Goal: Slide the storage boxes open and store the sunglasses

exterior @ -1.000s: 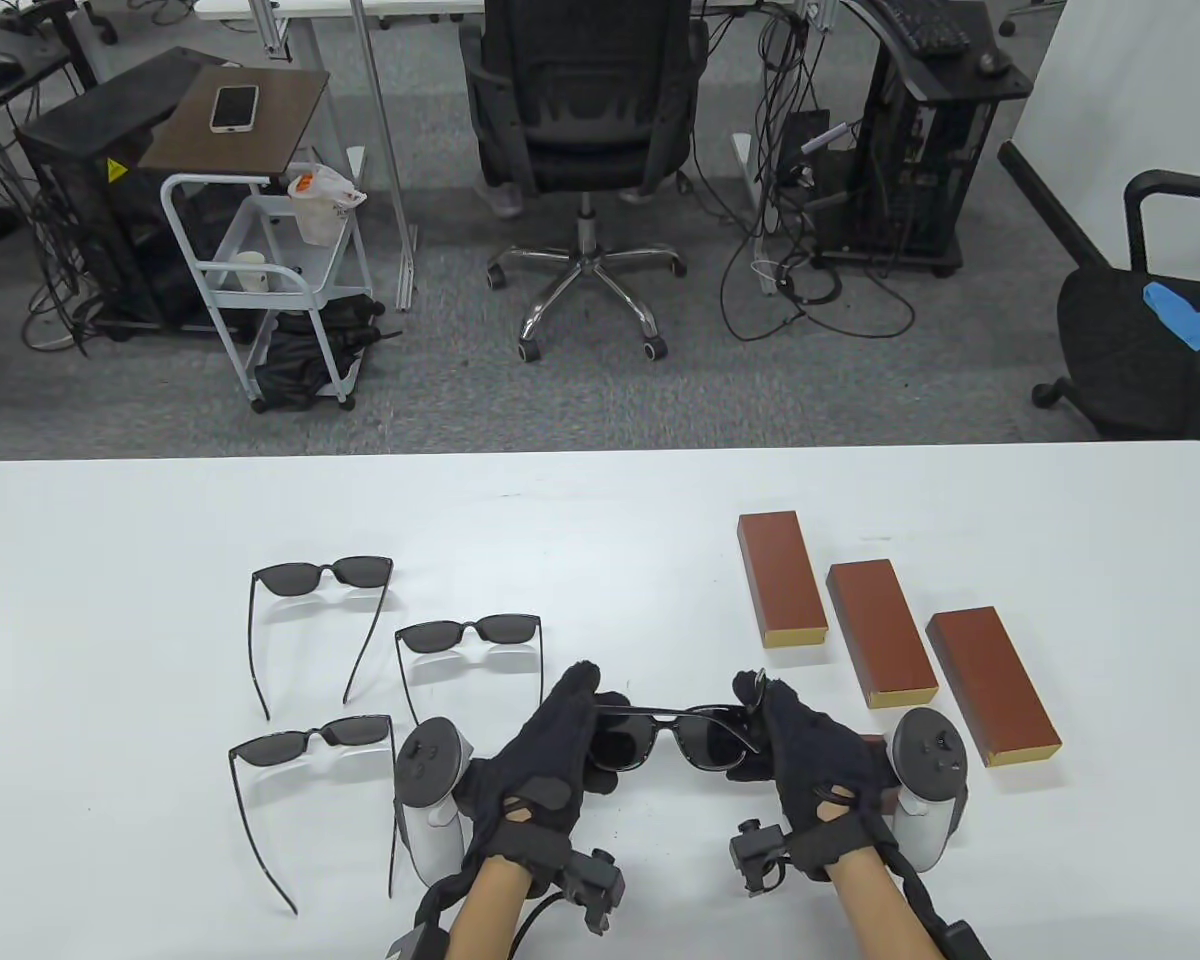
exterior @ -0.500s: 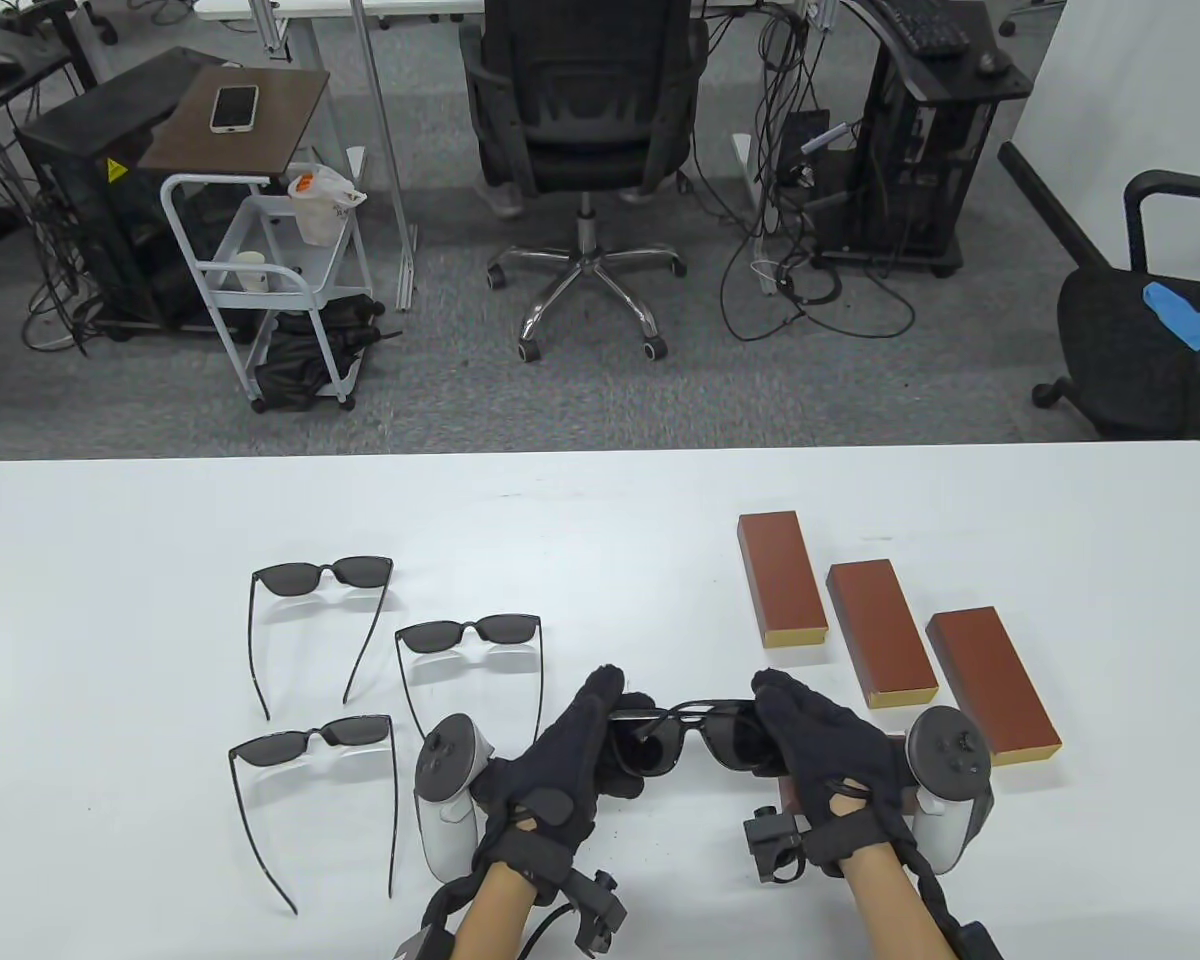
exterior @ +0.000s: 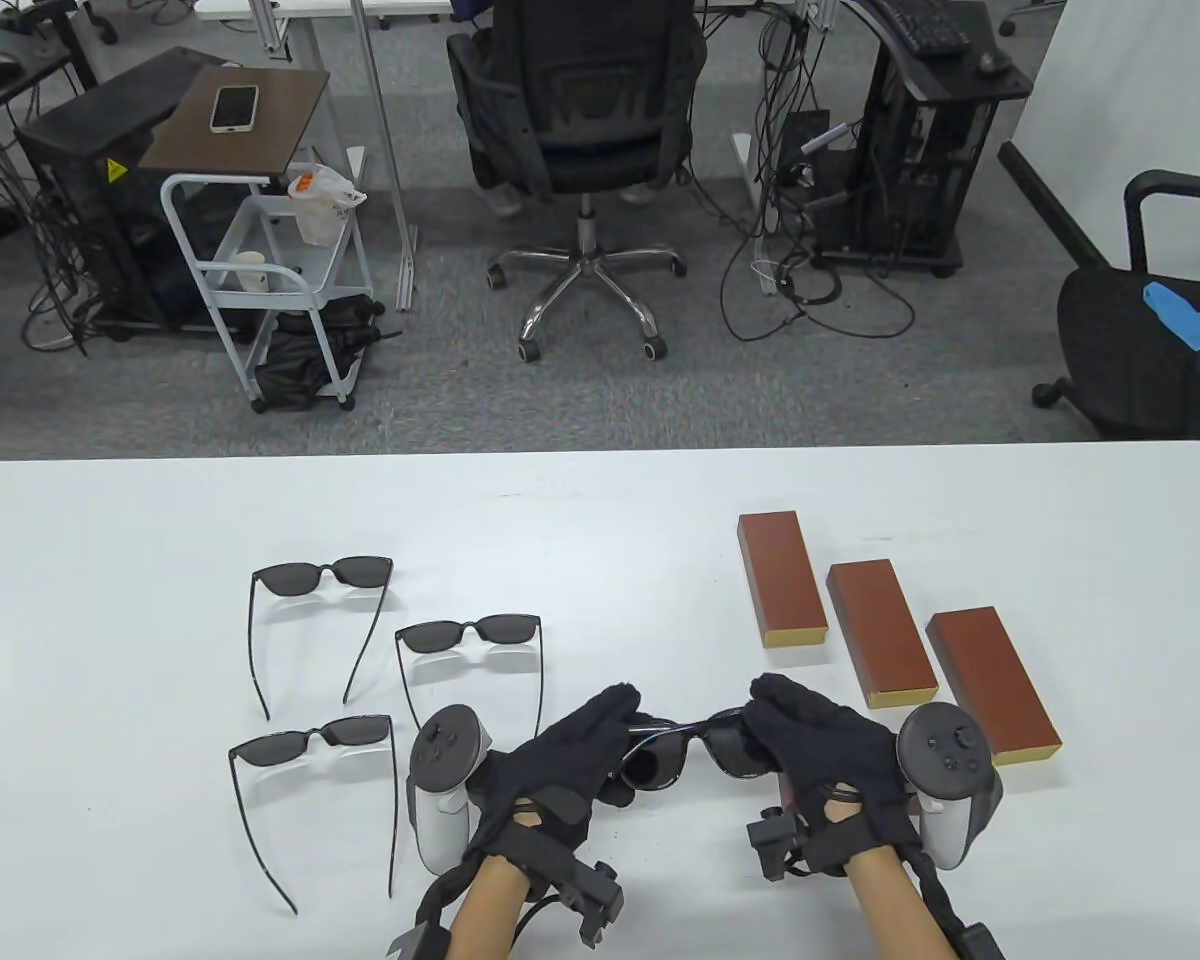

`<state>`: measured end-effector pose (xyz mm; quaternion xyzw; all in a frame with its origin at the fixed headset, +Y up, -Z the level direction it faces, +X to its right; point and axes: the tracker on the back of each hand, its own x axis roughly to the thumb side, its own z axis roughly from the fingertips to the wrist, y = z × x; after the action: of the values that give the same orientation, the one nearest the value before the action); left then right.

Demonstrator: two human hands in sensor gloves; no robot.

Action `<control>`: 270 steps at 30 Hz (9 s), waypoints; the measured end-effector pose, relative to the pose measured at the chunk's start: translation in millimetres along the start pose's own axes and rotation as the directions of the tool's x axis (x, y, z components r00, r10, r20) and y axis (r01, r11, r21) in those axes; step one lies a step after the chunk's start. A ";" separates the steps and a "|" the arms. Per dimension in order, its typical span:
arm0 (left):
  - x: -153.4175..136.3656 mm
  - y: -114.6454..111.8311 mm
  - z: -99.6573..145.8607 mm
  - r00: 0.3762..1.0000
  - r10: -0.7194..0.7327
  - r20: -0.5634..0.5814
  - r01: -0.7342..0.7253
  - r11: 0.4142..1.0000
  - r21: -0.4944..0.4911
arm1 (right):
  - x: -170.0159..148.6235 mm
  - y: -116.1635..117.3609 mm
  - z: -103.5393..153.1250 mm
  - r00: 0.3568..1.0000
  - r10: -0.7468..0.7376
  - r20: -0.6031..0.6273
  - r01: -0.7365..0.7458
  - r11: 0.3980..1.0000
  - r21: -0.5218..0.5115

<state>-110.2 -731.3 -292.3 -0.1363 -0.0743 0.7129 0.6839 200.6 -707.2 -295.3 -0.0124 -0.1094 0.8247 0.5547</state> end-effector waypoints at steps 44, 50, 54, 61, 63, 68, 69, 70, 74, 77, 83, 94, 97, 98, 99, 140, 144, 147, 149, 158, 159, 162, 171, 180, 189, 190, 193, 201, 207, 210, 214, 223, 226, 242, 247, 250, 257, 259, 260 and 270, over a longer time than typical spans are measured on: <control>31.3 16.5 14.3 0.557 -0.828 -0.071 0.794 0.505 0.337 | 21.4 121.6 41.7 0.250 0.746 0.617 -0.953 0.301 0.023; 31.2 20.6 14.4 0.546 -0.834 -0.084 0.802 0.491 0.340 | 14.2 128.1 43.5 0.230 0.746 0.624 -0.963 0.266 0.037; 31.4 21.5 14.6 0.541 -0.836 -0.088 0.805 0.485 0.342 | 12.4 128.5 43.8 0.230 0.749 0.621 -0.964 0.260 0.044; 30.5 20.2 14.3 0.521 -0.849 -0.092 0.818 0.465 0.339 | 21.6 107.0 36.4 0.387 0.747 0.540 -0.918 0.365 0.154; 30.0 20.0 13.9 0.523 -0.849 -0.078 0.817 0.472 0.331 | 25.3 93.0 30.3 0.451 0.717 0.532 -0.884 0.441 0.155; 30.4 19.1 13.1 0.466 -0.882 -0.064 0.844 0.422 0.333 | 23.6 58.0 3.7 0.419 0.752 0.509 -0.907 0.379 0.185; 30.6 18.9 13.1 0.457 -0.887 -0.065 0.848 0.412 0.333 | 21.1 52.3 -0.1 0.402 0.766 0.502 -0.915 0.354 0.193; 31.4 18.6 12.8 0.435 -0.898 -0.066 0.859 0.392 0.329 | 16.0 42.8 -5.8 0.367 0.787 0.495 -0.930 0.296 0.219; 31.9 17.2 11.3 0.359 -0.931 -0.063 0.889 0.321 0.327 | -8.0 8.4 -21.7 0.302 0.847 0.437 -0.933 0.170 0.316; 30.3 16.6 10.4 0.345 -0.937 -0.061 0.897 0.309 0.317 | -25.9 -15.6 -27.3 0.332 0.863 0.380 -0.904 0.176 0.390; 27.7 19.3 8.8 0.344 -0.937 -0.069 0.901 0.308 0.306 | -48.4 -35.6 -26.7 0.293 0.887 0.358 -0.908 0.141 0.394; 25.6 20.6 8.9 0.342 -0.938 -0.058 0.905 0.312 0.290 | -56.9 -34.9 -27.7 0.318 0.880 0.352 -0.912 0.182 0.368; 25.4 20.2 8.9 0.346 -0.937 -0.042 0.903 0.320 0.287 | -56.9 -37.6 -27.9 0.366 0.872 0.326 -0.889 0.223 0.400; 25.7 19.8 9.1 0.349 -0.936 -0.031 0.899 0.326 0.291 | -55.1 -39.5 -28.0 0.374 0.872 0.317 -0.886 0.234 0.400; 26.2 19.5 9.1 0.351 -0.936 -0.021 0.897 0.329 0.294 | -53.1 -40.5 -28.5 0.380 0.871 0.313 -0.885 0.243 0.397; 36.0 1.7 -0.2 0.504 -0.823 0.263 0.859 0.510 -0.052 | 72.1 49.9 -0.6 0.490 0.613 0.620 -0.863 0.444 0.243; 35.1 10.9 -0.6 0.540 -0.806 0.244 0.839 0.540 -0.072 | 60.5 36.2 -3.7 0.540 0.599 0.591 -0.829 0.499 0.252; 33.7 14.9 -1.4 0.567 -0.788 0.239 0.821 0.562 -0.095 | 49.9 28.3 -5.3 0.623 0.552 0.555 -0.768 0.565 0.300; 32.8 15.9 -2.1 0.582 -0.777 0.239 0.811 0.574 -0.110 | 42.7 25.7 -5.7 0.675 0.512 0.531 -0.724 0.600 0.341; 27.3 18.2 -4.3 0.594 -0.772 0.224 0.804 0.580 -0.133 | 20.6 23.2 -5.2 0.804 0.377 0.460 -0.566 0.722 0.397; 27.4 18.4 -4.3 0.592 -0.775 0.221 0.805 0.577 -0.135 | 17.6 23.4 -5.5 0.808 0.374 0.455 -0.560 0.727 0.397; 26.3 19.1 -4.6 0.589 -0.780 0.213 0.808 0.572 -0.138 | 12.2 23.9 -5.4 0.820 0.367 0.440 -0.548 0.728 0.413; 23.0 37.2 -1.3 0.607 -0.782 0.145 0.795 0.592 -0.135 | -2.7 0.0 -13.3 0.851 0.387 0.356 -0.516 0.746 0.422; 18.5 49.7 0.3 0.645 -0.758 0.099 0.764 0.635 -0.116 | -10.5 -24.4 -21.5 0.889 0.363 0.279 -0.454 0.781 0.430; 18.6 53.9 4.6 0.796 -0.587 0.147 0.598 0.800 -0.048 | -8.9 -37.9 -23.4 0.926 0.276 0.259 -0.364 0.836 0.411; 17.8 54.5 4.9 0.822 -0.550 0.146 0.560 0.828 -0.034 | -8.4 -38.6 -23.3 0.930 0.264 0.256 -0.352 0.841 0.412; 13.6 55.7 7.0 0.925 -0.376 0.054 0.371 0.924 0.094 | -6.1 -40.5 -21.8 0.939 0.229 0.256 -0.318 0.862 0.395; -2.8 58.1 9.2 0.989 -0.072 -0.131 0.077 0.997 0.031 | 2.1 -37.8 -18.0 0.937 0.195 0.290 -0.300 0.876 0.377; -13.6 51.3 5.6 0.981 0.122 -0.153 -0.139 0.984 -0.107 | 3.7 -36.0 -16.9 0.938 0.169 0.302 -0.276 0.892 0.357; -11.7 50.6 6.3 0.981 0.132 -0.141 -0.144 0.986 -0.079 | 3.7 -36.0 -16.7 0.942 0.151 0.300 -0.257 0.901 0.351; -6.1 51.5 8.5 0.991 0.105 -0.086 -0.103 0.994 0.031 | 4.7 -32.3 -15.1 0.946 0.120 0.300 -0.222 0.916 0.333; 4.2 70.3 17.1 0.994 0.111 -0.007 -0.108 0.979 0.170 | -12.5 -15.1 -8.8 0.909 0.352 0.224 -0.413 0.839 0.355; 5.2 75.5 19.6 0.994 0.109 0.006 -0.108 0.970 0.220 | -21.3 1.8 -3.6 0.832 0.503 0.234 -0.552 0.704 0.447; 1.5 80.1 22.6 0.991 0.134 -0.004 -0.127 0.943 0.307 | 7.1 105.4 45.3 0.342 0.636 0.691 -0.903 0.425 0.056; 1.8 79.8 22.7 0.990 0.138 -0.013 -0.127 0.943 0.309 | 5.9 111.0 46.7 0.302 0.652 0.696 -0.917 0.398 0.026; 0.0 81.0 22.6 0.988 0.151 -0.015 -0.139 0.940 0.310 | 4.3 112.6 47.4 0.292 0.658 0.694 -0.921 0.389 0.019; -1.5 82.1 23.5 0.985 0.171 -0.024 -0.155 0.936 0.316 | 2.0 115.3 49.1 0.272 0.664 0.696 -0.934 0.357 0.024; -1.3 81.7 23.8 0.985 0.171 -0.028 -0.153 0.935 0.319 | 2.8 113.9 48.2 0.288 0.662 0.692 -0.930 0.365 0.038; -1.3 81.8 23.8 0.985 0.170 -0.030 -0.152 0.935 0.320 | 3.3 113.2 47.7 0.294 0.663 0.688 -0.929 0.366 0.044; -2.0 82.7 24.5 0.985 0.167 -0.044 -0.143 0.930 0.339 | 50.7 68.6 36.4 0.272 0.696 0.664 -0.908 0.414 -0.062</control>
<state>-196.4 -735.7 -293.0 -0.0496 0.0835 0.7615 0.6409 113.3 -691.5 -268.0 0.2872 -0.1151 0.9506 -0.0244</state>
